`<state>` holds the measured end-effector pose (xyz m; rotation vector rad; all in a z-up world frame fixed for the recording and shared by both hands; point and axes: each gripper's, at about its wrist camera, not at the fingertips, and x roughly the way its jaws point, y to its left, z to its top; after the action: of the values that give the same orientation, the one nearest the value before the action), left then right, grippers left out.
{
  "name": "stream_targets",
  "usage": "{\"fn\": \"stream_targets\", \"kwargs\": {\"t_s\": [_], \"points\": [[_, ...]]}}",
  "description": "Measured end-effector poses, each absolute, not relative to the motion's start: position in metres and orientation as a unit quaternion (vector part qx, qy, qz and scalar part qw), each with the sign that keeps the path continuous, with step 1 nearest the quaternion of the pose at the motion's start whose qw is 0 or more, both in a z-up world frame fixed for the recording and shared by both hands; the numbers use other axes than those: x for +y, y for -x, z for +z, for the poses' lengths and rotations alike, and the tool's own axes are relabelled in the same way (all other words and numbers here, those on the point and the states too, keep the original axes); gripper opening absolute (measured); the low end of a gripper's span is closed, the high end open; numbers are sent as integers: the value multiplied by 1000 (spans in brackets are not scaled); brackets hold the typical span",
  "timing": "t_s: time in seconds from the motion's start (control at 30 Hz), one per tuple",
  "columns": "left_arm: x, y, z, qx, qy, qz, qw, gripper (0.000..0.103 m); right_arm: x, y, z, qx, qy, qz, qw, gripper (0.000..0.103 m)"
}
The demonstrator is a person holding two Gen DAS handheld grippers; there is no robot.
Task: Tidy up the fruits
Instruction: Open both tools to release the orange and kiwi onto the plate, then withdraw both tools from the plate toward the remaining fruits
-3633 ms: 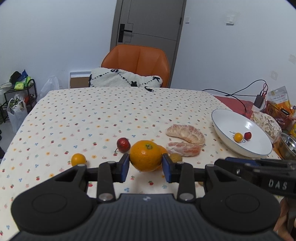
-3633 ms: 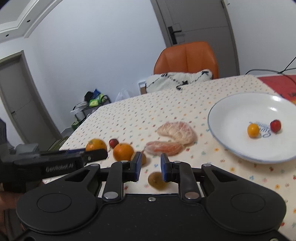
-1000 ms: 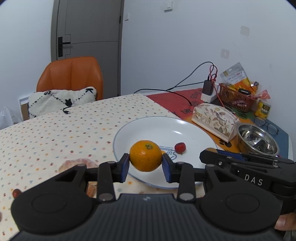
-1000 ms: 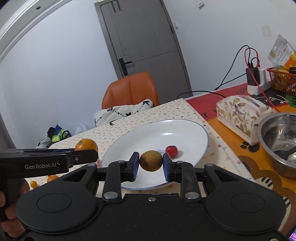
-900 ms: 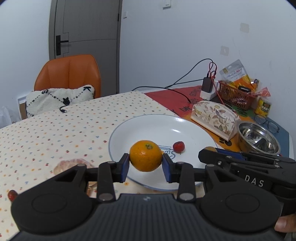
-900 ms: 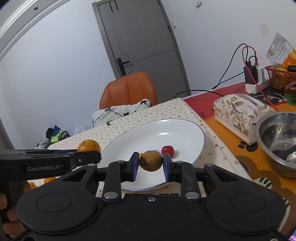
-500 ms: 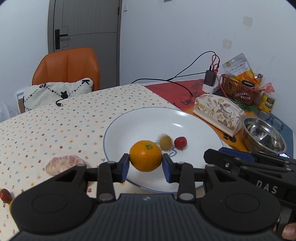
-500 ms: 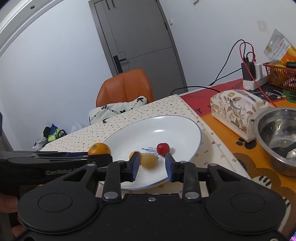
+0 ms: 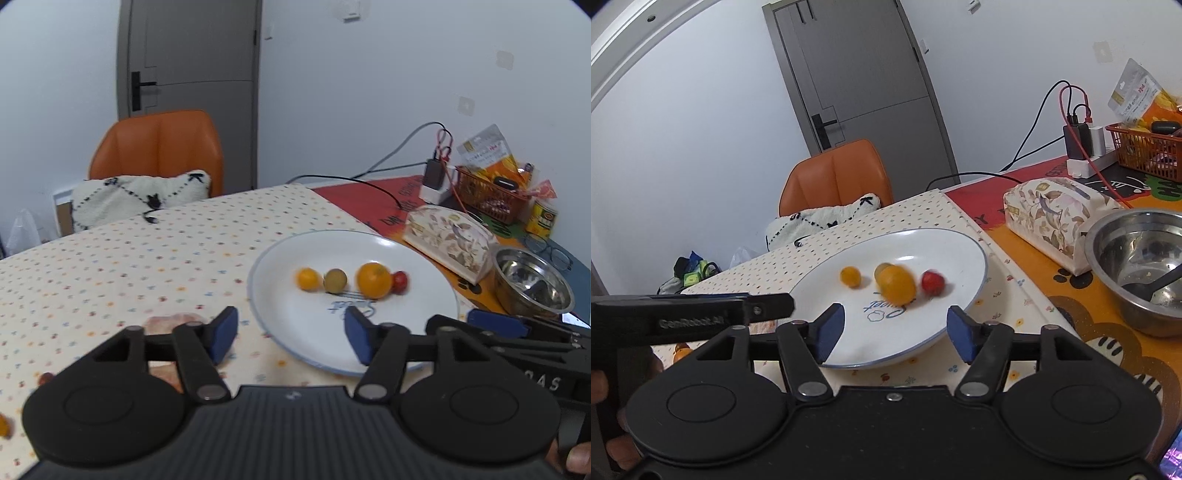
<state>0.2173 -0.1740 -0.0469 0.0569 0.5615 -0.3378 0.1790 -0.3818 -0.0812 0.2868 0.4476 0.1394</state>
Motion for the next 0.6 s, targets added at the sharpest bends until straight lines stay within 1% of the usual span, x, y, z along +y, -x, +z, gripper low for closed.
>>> {"fn": "stream_targets", "kwargs": {"t_s": [0.03,0.07,0.1,0.2,0.23,0.3,0.37,0.4,0.43,0.47,0.53,0.6], "points": [[-169,-216,-46,277,-25,-161,947,69,-381,-179,-81,221,-142,68,962,67],[-164,-214,-45,277,-21,-157,948,73,-380,-178,-81,222,-143,67,962,71],[-158,-213,-44,277,-18,-152,949,76,-380,-178,-81,221,-144,66,962,73],[-142,-206,-40,270,-10,-135,953,82,-377,-176,-78,216,-141,67,964,75],[-138,-204,-39,268,-11,-129,955,84,-376,-175,-77,216,-140,69,964,78],[-130,-200,-35,261,-15,-108,959,91,-374,-174,-74,213,-138,70,965,85],[-121,-194,-32,247,-14,-95,964,94,-372,-172,-71,207,-135,67,967,92],[-117,-191,-29,241,-13,-91,966,95,-370,-171,-69,204,-130,65,968,93],[-113,-189,-27,236,-10,-88,968,95,-369,-170,-67,200,-125,61,970,96],[-110,-186,-25,232,-8,-88,969,96,-367,-169,-66,196,-121,56,972,101],[-104,-181,-21,225,-5,-86,971,96,-363,-167,-62,189,-113,47,974,103],[-98,-176,-16,220,-2,-83,972,96,-359,-165,-59,183,-107,48,976,103]]}}
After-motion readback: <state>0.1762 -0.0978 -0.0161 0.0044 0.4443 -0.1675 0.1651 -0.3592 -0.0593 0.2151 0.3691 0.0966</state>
